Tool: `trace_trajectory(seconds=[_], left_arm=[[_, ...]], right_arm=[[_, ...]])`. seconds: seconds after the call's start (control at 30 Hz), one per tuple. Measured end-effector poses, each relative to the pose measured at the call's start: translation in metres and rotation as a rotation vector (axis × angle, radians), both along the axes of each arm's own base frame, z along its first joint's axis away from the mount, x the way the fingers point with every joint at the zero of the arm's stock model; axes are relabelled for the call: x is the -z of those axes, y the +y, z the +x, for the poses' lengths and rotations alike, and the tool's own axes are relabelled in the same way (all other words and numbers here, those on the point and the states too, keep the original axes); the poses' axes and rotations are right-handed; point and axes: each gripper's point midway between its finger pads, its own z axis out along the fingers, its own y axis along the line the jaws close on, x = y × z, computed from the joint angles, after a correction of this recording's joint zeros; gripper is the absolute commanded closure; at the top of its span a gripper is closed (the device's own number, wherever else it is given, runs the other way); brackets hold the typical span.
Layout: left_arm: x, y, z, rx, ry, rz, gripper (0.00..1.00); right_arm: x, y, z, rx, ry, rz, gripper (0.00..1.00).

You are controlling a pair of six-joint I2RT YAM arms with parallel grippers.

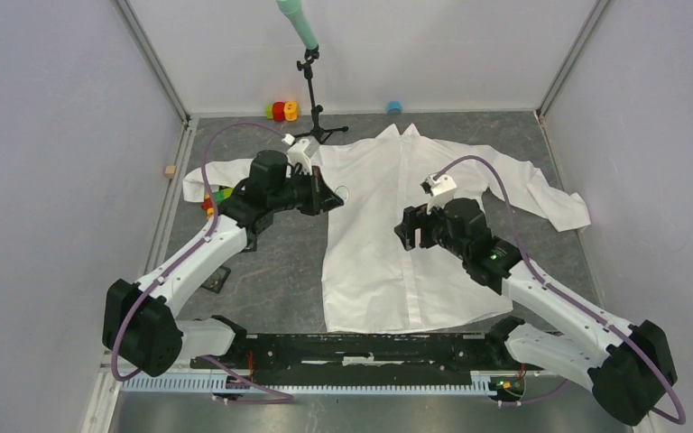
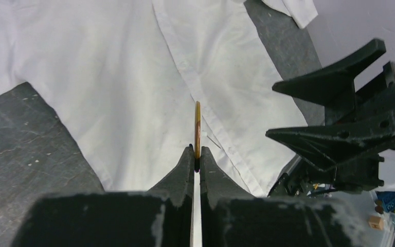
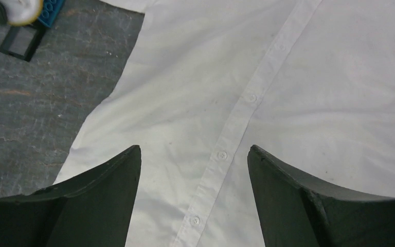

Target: Pin the brooch onto the clothing

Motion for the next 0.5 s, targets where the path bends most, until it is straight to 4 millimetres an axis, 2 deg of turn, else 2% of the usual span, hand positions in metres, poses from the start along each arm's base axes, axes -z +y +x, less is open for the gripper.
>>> trace_trajectory(seconds=[0.1,0.2,0.27,0.33,0.4,0.5], left_arm=[[0.002,0.009,0.008,-0.041,-0.002,0.011,0.98],[0.004,0.012,0.011,-0.06,-0.002,0.026,0.98],[0.007,0.015,0.011,-0.074,-0.001,0.041,0.98],[0.007,0.018,0.011,-0.081,-0.002,0.048,0.98],[0.005,0.019,0.01,-0.084,-0.003,0.05,0.98],[0.0,0.02,0.008,-0.086,-0.016,0.043,0.98]], right_arm=[[0.016,0.009,-0.011,-0.029,0.051,-0.026,0.23],[0.04,0.017,-0.032,-0.062,0.113,-0.058,0.24],[0.063,0.019,-0.053,-0.084,0.172,-0.095,0.25],[0.087,0.017,-0.076,-0.102,0.237,-0.148,0.25],[0.103,0.014,-0.093,-0.102,0.281,-0.195,0.25],[0.114,0.009,-0.107,-0.081,0.308,-0.245,0.27]])
